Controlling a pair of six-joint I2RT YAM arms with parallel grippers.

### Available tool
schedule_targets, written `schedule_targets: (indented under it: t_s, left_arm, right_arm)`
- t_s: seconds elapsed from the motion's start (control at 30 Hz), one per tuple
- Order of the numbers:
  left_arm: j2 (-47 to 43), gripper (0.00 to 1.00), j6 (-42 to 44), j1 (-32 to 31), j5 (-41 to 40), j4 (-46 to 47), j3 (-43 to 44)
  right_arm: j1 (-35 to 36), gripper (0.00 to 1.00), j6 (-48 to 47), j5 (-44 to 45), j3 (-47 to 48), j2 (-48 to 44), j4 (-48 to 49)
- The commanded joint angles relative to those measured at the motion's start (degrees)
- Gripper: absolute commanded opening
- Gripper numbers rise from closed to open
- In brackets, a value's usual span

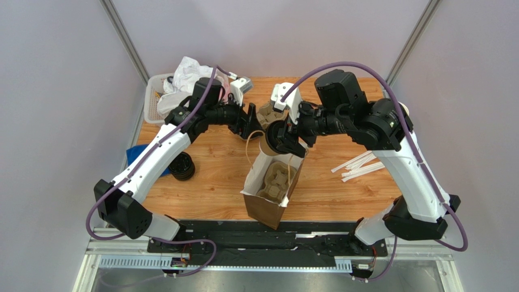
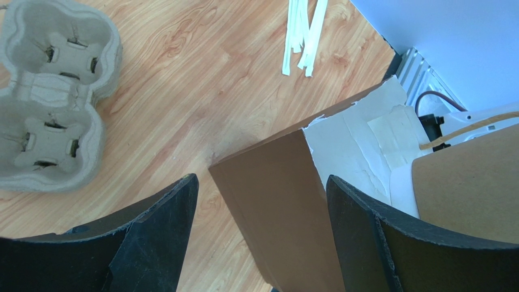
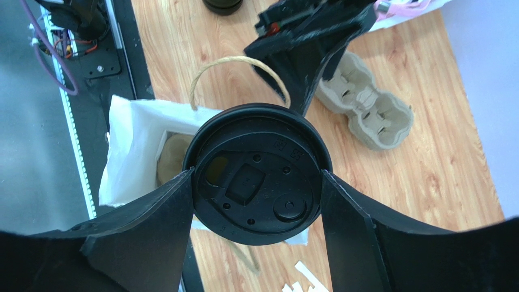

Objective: Pack the takeout coffee

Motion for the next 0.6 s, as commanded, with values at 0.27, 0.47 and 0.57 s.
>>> schedule_targets:
  t_s: [0.27,0.47,0.57]
  left_arm:
    - [-2.48,0.86,-1.39,0.06,0.91,5.18,-2.15]
    - [0.24,0.82,4.66,-0.65,2.57,3.69,2.4]
    - [2.96,0.79,6.69,-0.65,4.94,1.41,4.7]
  right_arm:
    - [0.75,0.41,0.87,2.91,-9.34,-6.28,-16.32]
    - [0.75,0.39,0.69,3.35,-13.3,-6.28,-15.7]
    - [0.75,0.39,0.96,4.14,-15.58,-6.72,-15.7]
